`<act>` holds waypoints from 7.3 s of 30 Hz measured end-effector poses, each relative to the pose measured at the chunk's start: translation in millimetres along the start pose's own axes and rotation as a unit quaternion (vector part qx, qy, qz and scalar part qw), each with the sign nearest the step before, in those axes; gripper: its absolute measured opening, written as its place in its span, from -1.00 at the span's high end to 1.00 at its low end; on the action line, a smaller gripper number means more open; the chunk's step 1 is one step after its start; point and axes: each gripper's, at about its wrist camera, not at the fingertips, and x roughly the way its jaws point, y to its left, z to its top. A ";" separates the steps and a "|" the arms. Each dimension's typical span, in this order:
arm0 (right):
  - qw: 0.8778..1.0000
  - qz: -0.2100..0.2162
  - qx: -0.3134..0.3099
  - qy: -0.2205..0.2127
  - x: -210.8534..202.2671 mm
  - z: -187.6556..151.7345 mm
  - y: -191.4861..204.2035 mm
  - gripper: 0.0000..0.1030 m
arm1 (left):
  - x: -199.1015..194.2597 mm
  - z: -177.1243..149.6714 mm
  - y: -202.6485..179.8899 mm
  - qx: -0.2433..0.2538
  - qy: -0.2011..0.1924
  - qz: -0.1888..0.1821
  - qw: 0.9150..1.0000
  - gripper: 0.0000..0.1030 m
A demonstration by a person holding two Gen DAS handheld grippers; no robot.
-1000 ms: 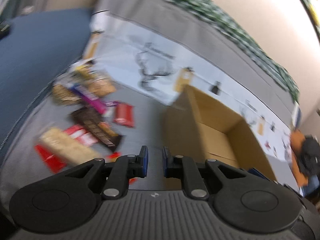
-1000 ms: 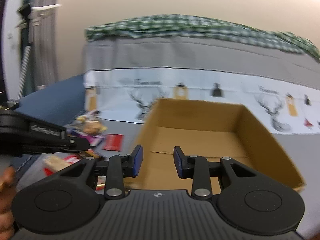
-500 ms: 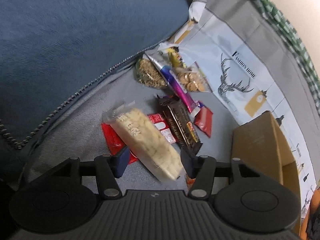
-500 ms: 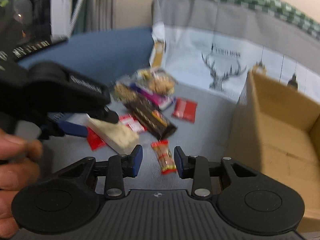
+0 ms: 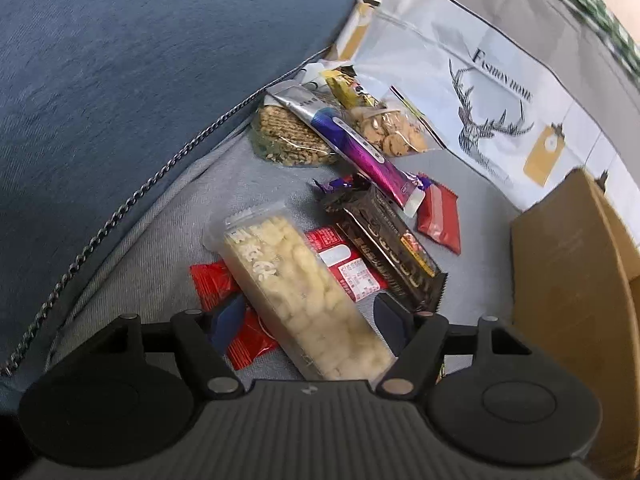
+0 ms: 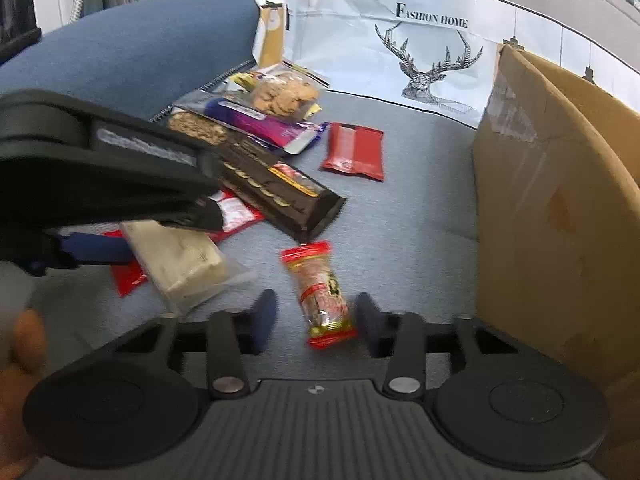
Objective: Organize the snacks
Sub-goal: 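Grasp the clear white snack pack with the left tool while the right tool grasps the small red candy, then lift the white snack pack with the left tool while the right tool lifts the red candy, then carry both snacks over the box and open both tools to drop them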
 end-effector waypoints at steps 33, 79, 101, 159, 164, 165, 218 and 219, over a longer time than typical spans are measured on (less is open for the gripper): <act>0.999 0.038 -0.016 0.028 -50.8 -50.4 -9.7 0.52 | -50.2 -65.7 -6.1 0.110 0.081 -0.067 0.988 0.13; 0.996 0.054 -0.034 -0.057 -119.7 -35.3 -25.2 0.97 | -86.9 -61.9 -14.4 0.106 -0.018 -0.098 0.989 0.20; 0.997 0.036 -0.065 -0.010 -78.3 -64.4 -9.1 0.31 | -60.6 -56.0 0.6 0.054 0.024 -0.084 0.995 0.20; 0.936 -0.110 0.179 -0.282 -198.0 -45.3 -212.4 0.67 | -171.0 -48.9 -142.0 0.217 -0.113 -0.180 0.953 0.20; 0.921 -0.137 0.223 -0.289 -202.6 -52.6 -233.8 0.67 | -184.1 -47.4 -187.8 0.232 -0.124 -0.208 0.942 0.20; 0.919 -0.140 0.229 -0.290 -203.1 -53.5 -237.7 0.67 | -184.9 -47.5 -194.6 0.234 -0.124 -0.212 0.941 0.20; 0.922 -0.145 0.194 -0.301 -207.1 -51.6 -237.4 0.65 | -169.3 -42.3 -261.1 0.253 -0.109 -0.232 0.933 0.13; 0.923 -0.145 0.195 -0.299 -206.5 -51.3 -237.3 0.64 | -169.4 -41.2 -261.9 0.255 -0.107 -0.236 0.932 0.00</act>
